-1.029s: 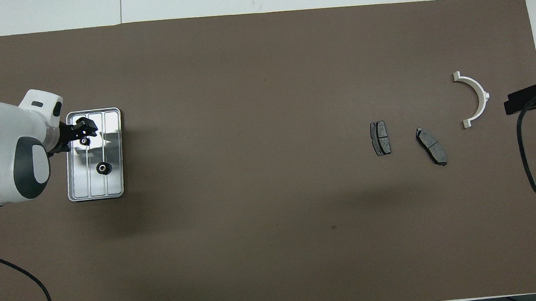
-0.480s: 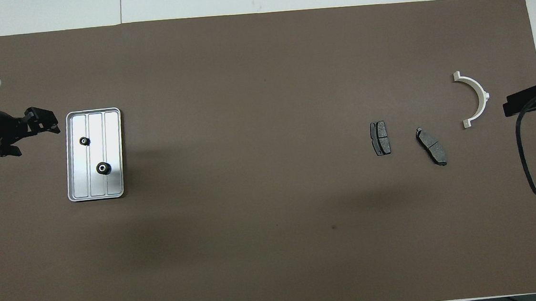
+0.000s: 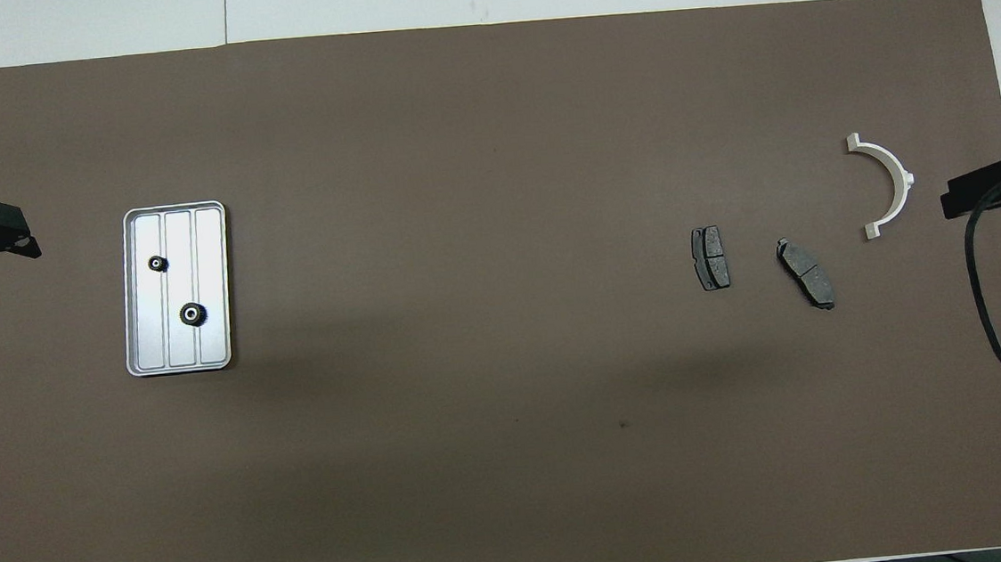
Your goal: Pick bearing gear from pile to tray
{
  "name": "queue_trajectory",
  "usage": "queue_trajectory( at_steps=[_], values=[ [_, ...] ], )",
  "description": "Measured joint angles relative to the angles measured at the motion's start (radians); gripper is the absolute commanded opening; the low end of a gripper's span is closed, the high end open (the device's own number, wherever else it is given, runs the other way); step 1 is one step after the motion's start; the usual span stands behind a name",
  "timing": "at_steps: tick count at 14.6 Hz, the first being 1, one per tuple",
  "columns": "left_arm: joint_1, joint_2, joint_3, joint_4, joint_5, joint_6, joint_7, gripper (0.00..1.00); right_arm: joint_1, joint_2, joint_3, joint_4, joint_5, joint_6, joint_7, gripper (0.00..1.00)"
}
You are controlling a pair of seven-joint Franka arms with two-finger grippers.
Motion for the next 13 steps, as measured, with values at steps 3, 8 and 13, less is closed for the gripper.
queue_trajectory(
  at_steps=[3,8,13],
  values=[
    [0.028,-0.002,-0.005,0.01,0.0,-0.045,0.043,1.0,0.0,0.0,0.0,0.0,0.0,0.0,0.0,1.0],
    [0.088,-0.004,-0.053,0.053,-0.004,-0.125,0.145,1.0,0.0,0.0,-0.001,-0.005,0.0,0.0,0.0,1.0],
    [0.102,-0.007,-0.093,0.051,-0.006,-0.124,0.205,1.0,0.0,0.001,-0.001,-0.006,0.0,0.0,0.0,1.0]
  ],
)
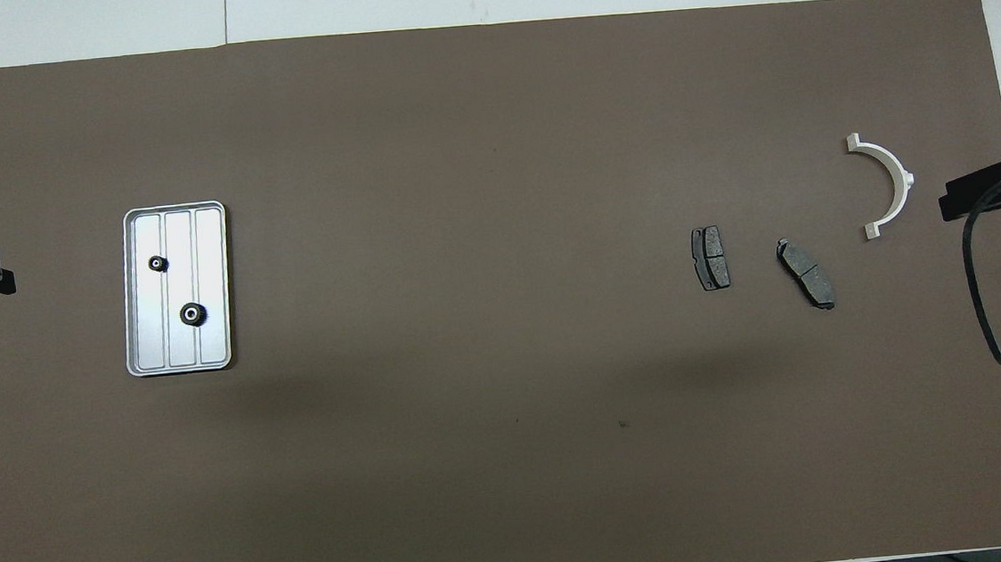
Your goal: Pick bearing gear from pile to tray
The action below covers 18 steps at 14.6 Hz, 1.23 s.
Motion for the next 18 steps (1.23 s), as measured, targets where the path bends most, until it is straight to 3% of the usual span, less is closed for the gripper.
queue_trajectory(
  at_steps=[18],
  values=[
    [-0.027,-0.002,-0.041,-0.001,0.0,0.014,0.005,1.0,0.0,0.0,0.0,0.0,0.0,0.0,0.0,1.0]
  ],
)
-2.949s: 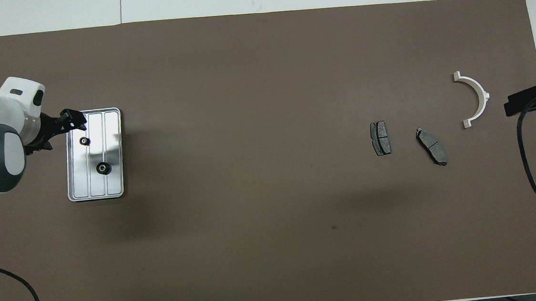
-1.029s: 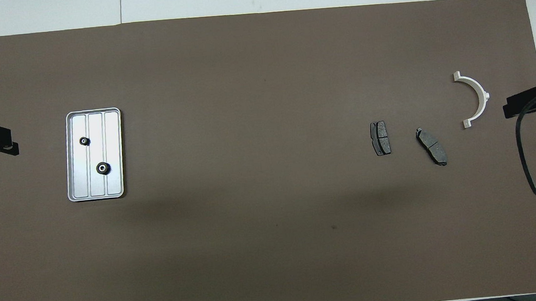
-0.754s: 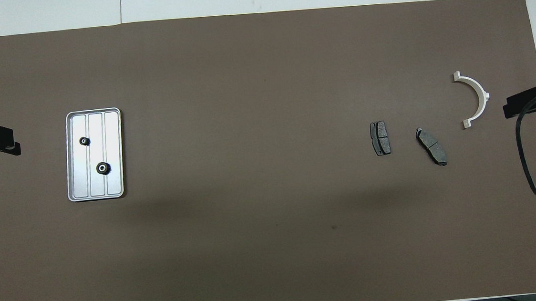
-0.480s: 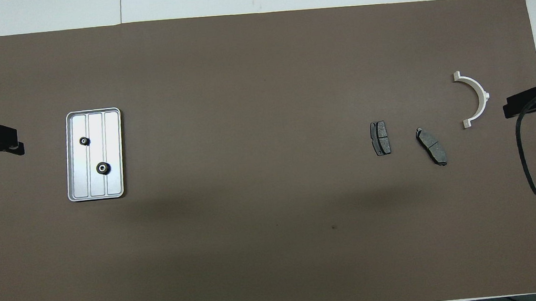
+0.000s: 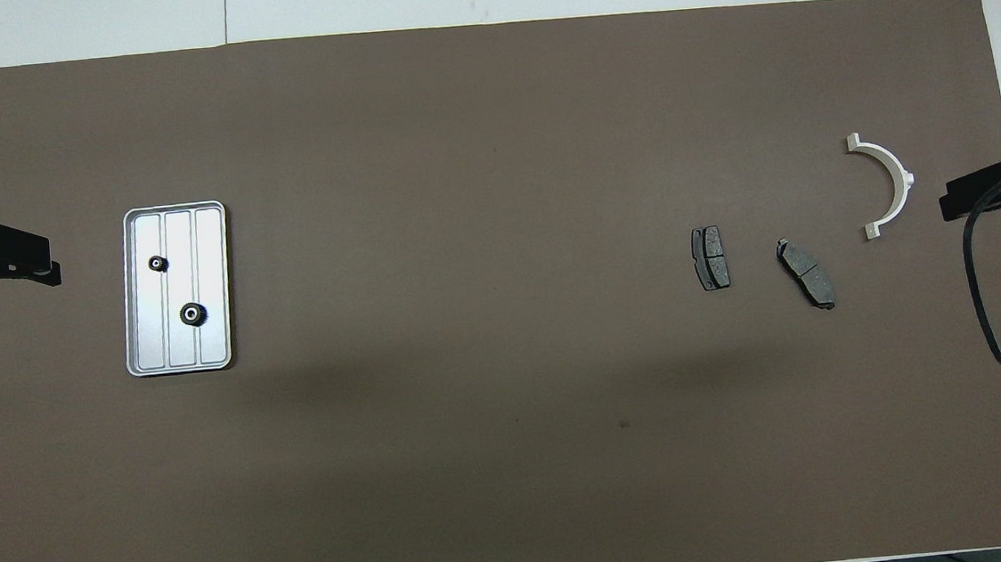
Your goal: Pick bearing gear from pile to tray
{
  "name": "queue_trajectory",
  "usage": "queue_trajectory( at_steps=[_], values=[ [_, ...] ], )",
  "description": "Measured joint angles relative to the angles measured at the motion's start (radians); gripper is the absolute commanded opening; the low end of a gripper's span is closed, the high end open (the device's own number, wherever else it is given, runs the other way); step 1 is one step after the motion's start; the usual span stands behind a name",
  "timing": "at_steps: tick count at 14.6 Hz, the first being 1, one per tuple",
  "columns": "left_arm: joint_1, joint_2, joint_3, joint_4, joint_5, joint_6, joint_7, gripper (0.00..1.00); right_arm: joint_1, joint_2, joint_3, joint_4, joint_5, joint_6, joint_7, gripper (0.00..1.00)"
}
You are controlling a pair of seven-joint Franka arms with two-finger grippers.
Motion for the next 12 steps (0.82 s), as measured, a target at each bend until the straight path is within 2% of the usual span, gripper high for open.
queue_trajectory(
  at_steps=[12],
  values=[
    [0.0,0.0,0.004,0.003,0.0,0.011,0.006,1.0,0.0,0.0,0.0,0.0,0.0,0.0,0.0,1.0]
  ],
)
